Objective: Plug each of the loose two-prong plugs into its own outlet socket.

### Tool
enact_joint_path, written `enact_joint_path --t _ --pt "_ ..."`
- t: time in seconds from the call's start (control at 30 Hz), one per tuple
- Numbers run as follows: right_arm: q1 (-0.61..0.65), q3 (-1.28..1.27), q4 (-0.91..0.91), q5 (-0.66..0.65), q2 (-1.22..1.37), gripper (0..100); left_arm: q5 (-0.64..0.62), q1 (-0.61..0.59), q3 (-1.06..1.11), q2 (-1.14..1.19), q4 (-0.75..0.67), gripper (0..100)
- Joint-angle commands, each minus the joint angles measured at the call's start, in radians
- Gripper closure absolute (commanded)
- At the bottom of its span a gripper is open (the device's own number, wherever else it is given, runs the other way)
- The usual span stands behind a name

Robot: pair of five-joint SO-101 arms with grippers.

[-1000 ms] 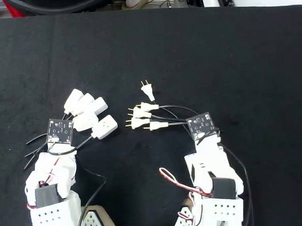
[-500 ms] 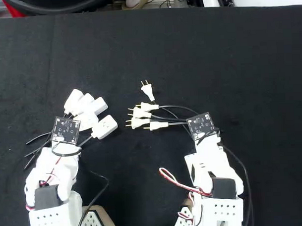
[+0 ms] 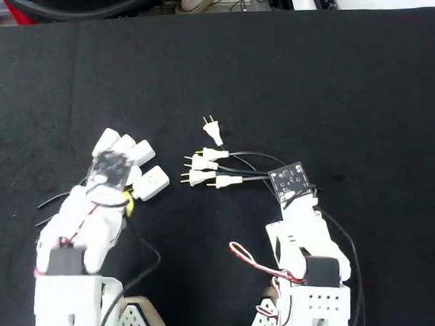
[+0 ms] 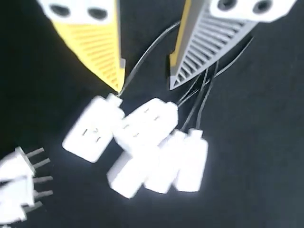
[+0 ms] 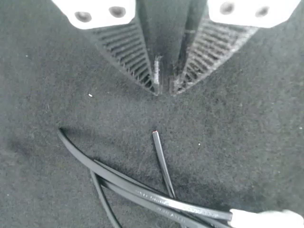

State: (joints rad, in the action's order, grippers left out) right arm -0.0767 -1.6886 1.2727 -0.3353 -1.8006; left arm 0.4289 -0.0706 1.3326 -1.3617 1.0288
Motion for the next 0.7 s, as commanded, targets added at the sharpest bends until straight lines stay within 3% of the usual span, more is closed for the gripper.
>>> enact_joint_path --t 0.0,0.17,0.37,0.67 --pt "-0.017 0.002 0.008 0.006 -0.041 96.2 0.118 0.062 -0.107 0.253 -0.115 84" --pt "-0.017 0.002 0.008 0.006 -0.041 96.2 0.25 0.07 -0.213 0.448 -0.133 83" --pt "-0.017 0.002 0.008 0.006 -0.041 96.2 0.35 0.041 -0.318 0.594 -0.164 75" --pt "-0.017 0.002 0.008 0.006 -0.041 96.2 0.497 -0.064 -0.47 0.786 -0.167 68"
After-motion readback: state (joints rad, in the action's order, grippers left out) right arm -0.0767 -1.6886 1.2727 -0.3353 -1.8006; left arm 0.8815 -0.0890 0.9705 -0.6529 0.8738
